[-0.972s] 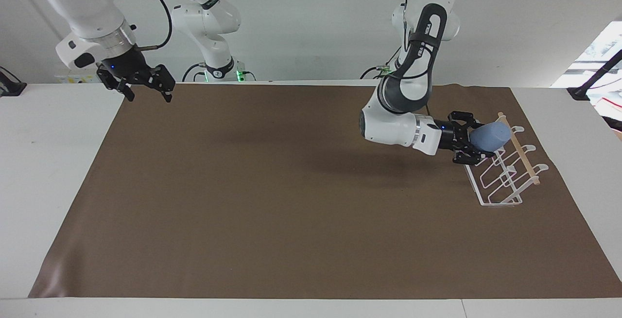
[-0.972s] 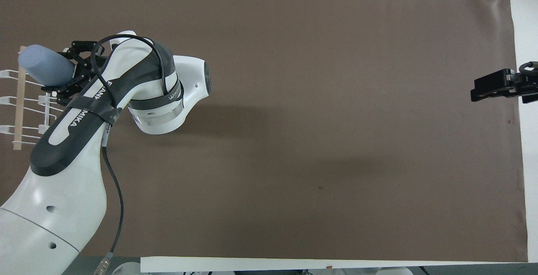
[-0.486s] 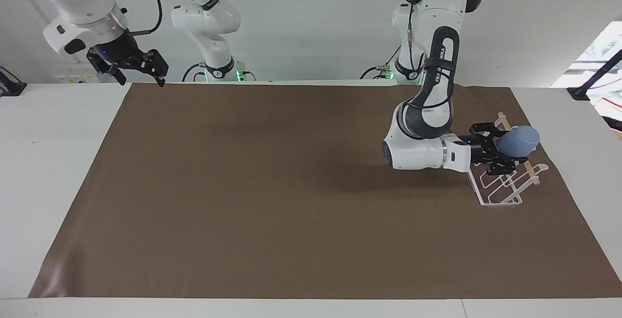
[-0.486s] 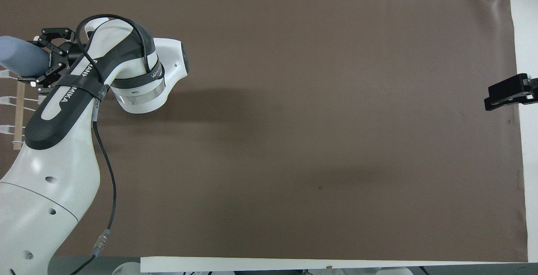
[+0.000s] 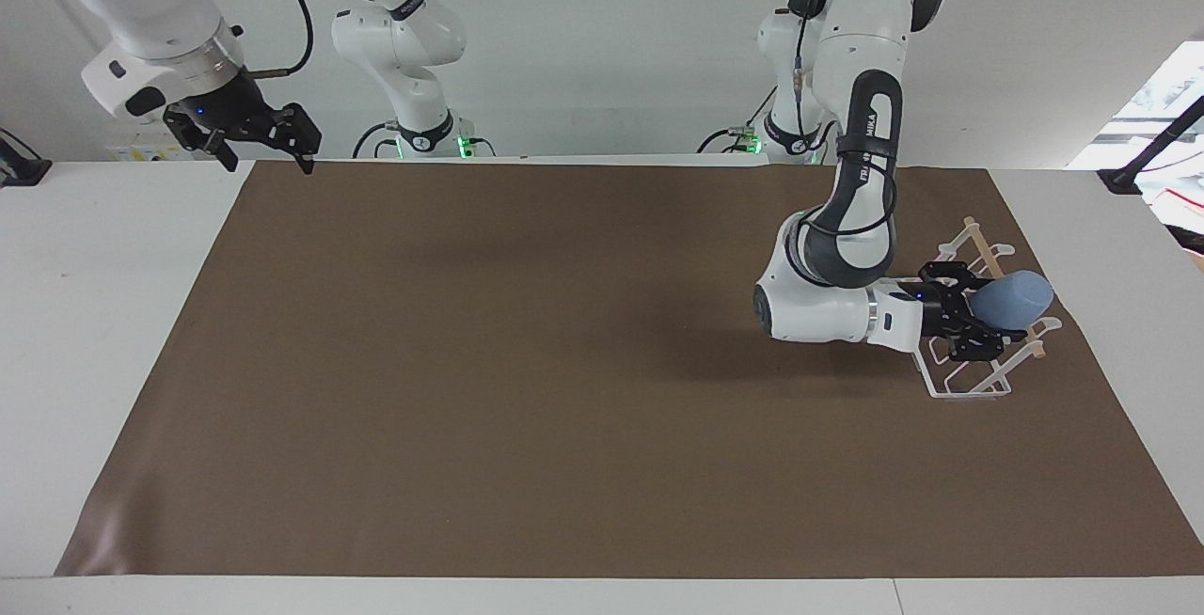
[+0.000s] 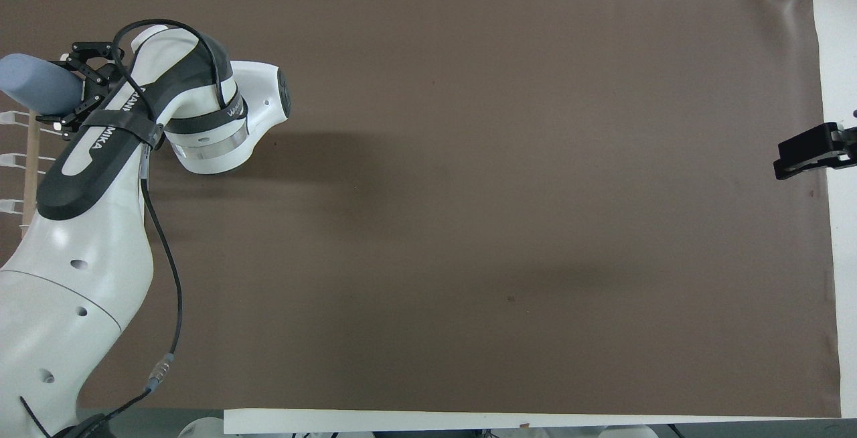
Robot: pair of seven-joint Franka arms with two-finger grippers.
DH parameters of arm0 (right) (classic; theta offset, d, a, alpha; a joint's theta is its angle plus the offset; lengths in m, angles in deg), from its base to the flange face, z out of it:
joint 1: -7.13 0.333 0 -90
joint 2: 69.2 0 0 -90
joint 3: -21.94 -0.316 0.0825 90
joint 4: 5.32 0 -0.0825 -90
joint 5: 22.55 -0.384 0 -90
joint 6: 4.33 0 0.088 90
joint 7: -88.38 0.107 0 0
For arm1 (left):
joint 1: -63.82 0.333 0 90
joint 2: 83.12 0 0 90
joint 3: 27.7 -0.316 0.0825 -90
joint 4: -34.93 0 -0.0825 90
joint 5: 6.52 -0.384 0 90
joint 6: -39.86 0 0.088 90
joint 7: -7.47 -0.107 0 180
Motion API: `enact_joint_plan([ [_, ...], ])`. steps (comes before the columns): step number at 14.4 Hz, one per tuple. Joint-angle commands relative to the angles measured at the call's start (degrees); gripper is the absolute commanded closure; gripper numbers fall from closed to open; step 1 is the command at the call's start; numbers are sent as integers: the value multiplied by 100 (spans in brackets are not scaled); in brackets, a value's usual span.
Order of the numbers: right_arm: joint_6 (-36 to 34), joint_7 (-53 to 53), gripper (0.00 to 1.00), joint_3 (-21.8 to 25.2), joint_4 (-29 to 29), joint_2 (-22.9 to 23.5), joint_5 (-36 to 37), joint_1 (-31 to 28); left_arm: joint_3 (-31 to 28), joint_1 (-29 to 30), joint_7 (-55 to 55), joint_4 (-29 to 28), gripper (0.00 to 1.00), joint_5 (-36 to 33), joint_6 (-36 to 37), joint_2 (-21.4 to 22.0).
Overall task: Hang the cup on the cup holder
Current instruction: 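Carry the cup with the left gripper onto the rack's wooden peg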
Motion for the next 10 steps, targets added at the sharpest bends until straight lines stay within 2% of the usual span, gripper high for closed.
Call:
enact_joint_plan([
  [1,78,-342,1,-66,187,-151,118,-104,16,42,255,36,100,-59,-142,-154],
  [2,78,-431,1,-66,195,-151,110,-173,25,42,299,1,100,-24,-160,-172],
  [3,78,-414,1,-66,195,-151,66,-252,34,25,273,0,96,20,-169,-172],
  [4,69,-423,1,-66,195,-143,40,-305,34,24,212,9,31,64,-300,-172],
  [5,69,-440,1,-66,195,-151,31,-315,25,42,212,18,2,73,-414,-172],
  [10,174,-379,1,-66,230,-151,-31,-341,25,25,220,44,0,90,-398,-172],
])
